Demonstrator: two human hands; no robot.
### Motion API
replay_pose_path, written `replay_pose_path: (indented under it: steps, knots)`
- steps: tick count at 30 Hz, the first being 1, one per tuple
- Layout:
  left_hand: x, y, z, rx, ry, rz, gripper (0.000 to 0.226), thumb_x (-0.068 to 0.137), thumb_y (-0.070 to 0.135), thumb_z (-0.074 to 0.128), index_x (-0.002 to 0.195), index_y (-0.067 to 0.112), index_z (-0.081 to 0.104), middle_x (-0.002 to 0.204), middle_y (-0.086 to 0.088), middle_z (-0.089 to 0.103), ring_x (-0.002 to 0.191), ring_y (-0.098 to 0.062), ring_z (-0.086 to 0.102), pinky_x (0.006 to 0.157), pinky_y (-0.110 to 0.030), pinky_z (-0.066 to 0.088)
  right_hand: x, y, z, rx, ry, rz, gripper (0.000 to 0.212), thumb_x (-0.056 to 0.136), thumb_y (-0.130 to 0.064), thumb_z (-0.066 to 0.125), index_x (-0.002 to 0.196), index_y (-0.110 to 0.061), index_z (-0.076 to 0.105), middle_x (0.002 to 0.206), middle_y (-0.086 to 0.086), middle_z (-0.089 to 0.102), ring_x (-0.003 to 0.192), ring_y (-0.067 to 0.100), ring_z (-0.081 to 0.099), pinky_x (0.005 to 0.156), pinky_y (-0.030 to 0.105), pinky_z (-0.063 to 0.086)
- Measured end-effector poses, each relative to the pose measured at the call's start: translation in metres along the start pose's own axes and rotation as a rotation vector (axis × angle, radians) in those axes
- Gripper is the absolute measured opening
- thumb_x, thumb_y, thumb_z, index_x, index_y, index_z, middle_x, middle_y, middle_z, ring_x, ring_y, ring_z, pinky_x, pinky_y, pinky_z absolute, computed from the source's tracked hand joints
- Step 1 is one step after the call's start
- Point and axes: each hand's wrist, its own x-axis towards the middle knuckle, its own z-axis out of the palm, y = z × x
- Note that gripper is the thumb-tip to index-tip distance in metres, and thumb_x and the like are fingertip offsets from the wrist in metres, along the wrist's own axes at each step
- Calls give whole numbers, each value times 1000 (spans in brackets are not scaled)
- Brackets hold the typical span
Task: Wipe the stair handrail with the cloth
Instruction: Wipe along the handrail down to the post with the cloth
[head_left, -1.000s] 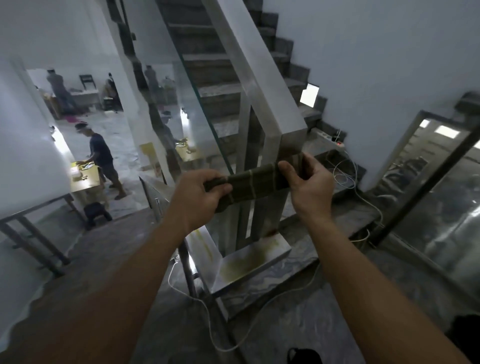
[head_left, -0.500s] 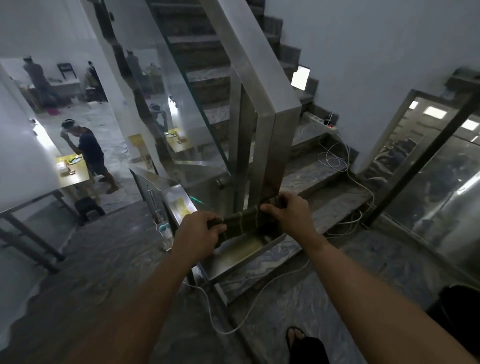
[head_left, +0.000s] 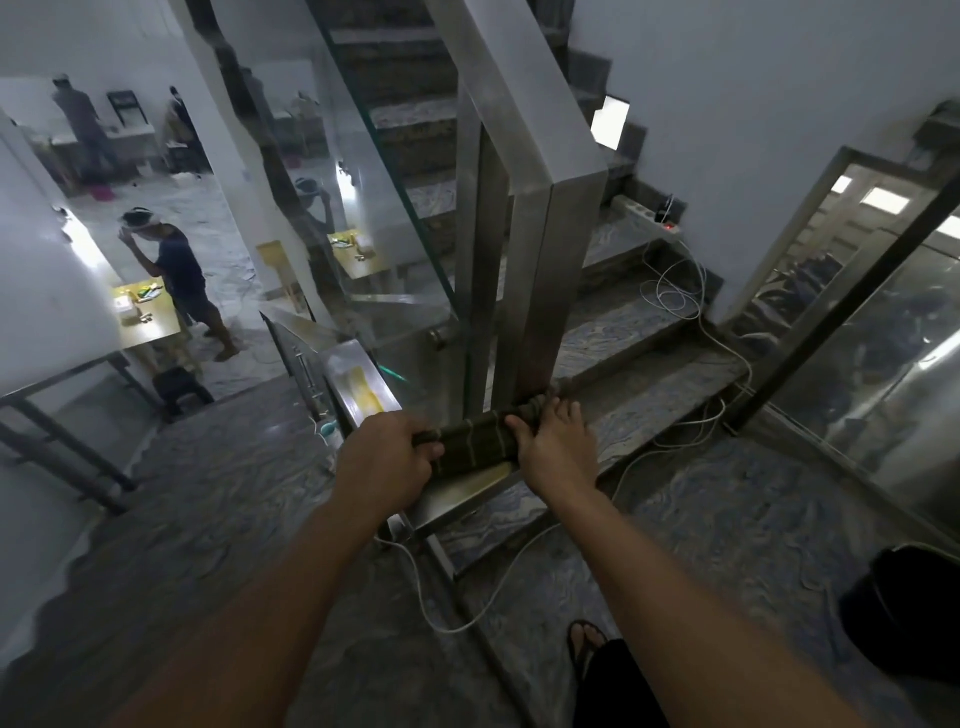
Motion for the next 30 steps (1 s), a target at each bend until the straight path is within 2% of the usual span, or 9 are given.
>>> replay_pose_path:
  steps: [8,11,13,15,17,19,23,27,30]
  knots:
    - [-12,-16,-21,26,-16,-50,14,84,21,67,95,20,74,89,-2,69,85,-18,59,75,-32,45,-30,-14,-4,-224,48,-281,41,97,-34,36,125,-12,56,134,11,55,133,26,39,117,50,14]
    - [-21,-23,-30,28,-50,-66,10,83,20,68,92,19,73,79,2,60,84,-19,60,75,-32,44,-42,-20,-7,-205,41,-389,30,95,-29,40,107,-19,66,113,6,67,115,24,54,117,51,13]
    - [-25,-25,-36,13,-80,-51,10,83,19,68,91,18,73,80,0,62,83,-20,61,78,-35,49,-44,-18,-12,-51,2,-403,26,94,-28,43,95,-21,68,95,4,71,97,23,62,115,49,20]
    - [-27,-24,-41,-33,-104,-35,10,83,18,68,92,18,73,81,-2,66,80,-17,63,79,-37,53,-48,-12,-20,167,6,-369,25,94,-28,46,86,-17,67,79,5,68,78,23,60,98,45,40]
    - [-27,-19,-43,-110,-91,-11,11,82,16,69,92,19,73,81,-1,67,79,-16,64,79,-36,53,-55,-5,-31,285,155,-324,24,94,-29,47,83,-14,64,72,5,64,68,22,56,70,41,49]
    - [-27,-7,-41,-152,-16,36,12,82,16,69,93,19,73,85,-1,67,82,-17,62,79,-35,51,-63,1,-43,311,311,-323,24,94,-32,47,84,-15,61,73,0,60,66,18,57,64,39,49]
    - [-22,15,-33,-190,152,85,15,84,16,67,97,16,72,90,-2,66,87,-17,58,81,-36,49,-54,5,-63,198,430,-301,30,95,-37,48,87,-11,62,80,1,56,76,17,53,73,42,48]
    - [-11,18,-30,-185,148,47,18,85,17,65,102,19,70,91,1,63,90,-18,59,83,-38,50,-29,3,-77,89,352,-253,37,91,-44,51,79,-11,61,91,2,51,82,19,51,72,37,45]
    - [-4,14,-21,-128,37,-26,19,85,16,64,102,22,68,97,-1,65,92,-20,61,85,-41,53,-16,-3,-75,-5,263,-213,33,89,-44,55,80,-13,61,90,2,56,79,20,55,68,33,42]
